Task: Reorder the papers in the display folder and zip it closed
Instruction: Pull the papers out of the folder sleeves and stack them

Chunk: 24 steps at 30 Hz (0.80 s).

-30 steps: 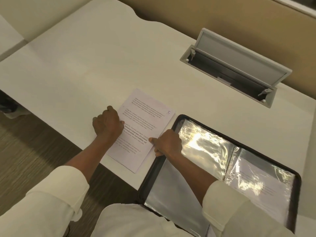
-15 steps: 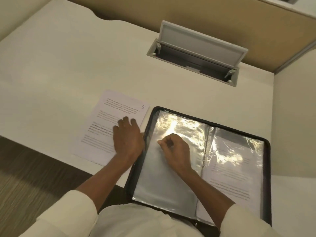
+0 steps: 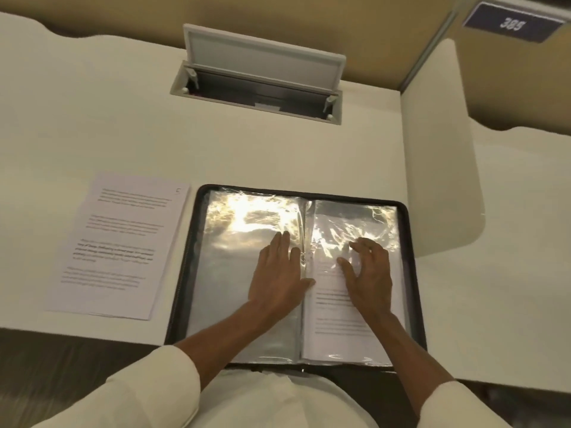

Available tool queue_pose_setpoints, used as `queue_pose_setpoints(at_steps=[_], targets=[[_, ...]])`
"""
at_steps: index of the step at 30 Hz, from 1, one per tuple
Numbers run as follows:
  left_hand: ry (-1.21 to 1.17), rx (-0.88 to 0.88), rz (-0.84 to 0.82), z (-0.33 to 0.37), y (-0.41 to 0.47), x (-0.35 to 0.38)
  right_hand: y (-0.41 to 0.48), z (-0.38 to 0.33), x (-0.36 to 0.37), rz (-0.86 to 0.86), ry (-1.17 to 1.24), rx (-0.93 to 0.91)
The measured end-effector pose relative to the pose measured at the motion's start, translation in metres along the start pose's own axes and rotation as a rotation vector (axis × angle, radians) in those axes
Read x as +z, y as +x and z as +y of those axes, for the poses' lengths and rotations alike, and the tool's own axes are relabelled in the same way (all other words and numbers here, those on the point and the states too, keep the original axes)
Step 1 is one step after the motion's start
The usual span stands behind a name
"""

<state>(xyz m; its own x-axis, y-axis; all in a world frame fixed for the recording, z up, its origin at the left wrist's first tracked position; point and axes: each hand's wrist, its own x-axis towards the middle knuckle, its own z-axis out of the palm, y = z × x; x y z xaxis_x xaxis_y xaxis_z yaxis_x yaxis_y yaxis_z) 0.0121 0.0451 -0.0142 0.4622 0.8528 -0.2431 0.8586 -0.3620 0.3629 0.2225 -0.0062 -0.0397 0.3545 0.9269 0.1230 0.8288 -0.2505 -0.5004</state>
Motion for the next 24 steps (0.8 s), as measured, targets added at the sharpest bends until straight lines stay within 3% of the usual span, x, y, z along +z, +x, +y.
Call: queue_pose_setpoints(at_steps=[4,9,17,20,24], targets=[[0.009,-0.043,0.004,0.016,0.001,0.005,0.008,0.033,-0.022,-0.045,-0.038,0.010],[-0.006,-0.080,0.002,0.027,0.003,0.006,0.036,0.047,-0.038,-0.254,-0.031,0.118],[0.003,-0.147,0.010,0.035,0.003,0.007,0.073,0.055,-0.046,-0.427,-0.160,0.007],[0.006,-0.166,0.033,0.036,0.004,0.007,0.079,0.051,-0.048,-0.439,-0.206,-0.005],[-0.002,-0.183,0.066,0.037,0.006,0.008,0.077,0.044,-0.053,-0.331,-0.161,0.010]])
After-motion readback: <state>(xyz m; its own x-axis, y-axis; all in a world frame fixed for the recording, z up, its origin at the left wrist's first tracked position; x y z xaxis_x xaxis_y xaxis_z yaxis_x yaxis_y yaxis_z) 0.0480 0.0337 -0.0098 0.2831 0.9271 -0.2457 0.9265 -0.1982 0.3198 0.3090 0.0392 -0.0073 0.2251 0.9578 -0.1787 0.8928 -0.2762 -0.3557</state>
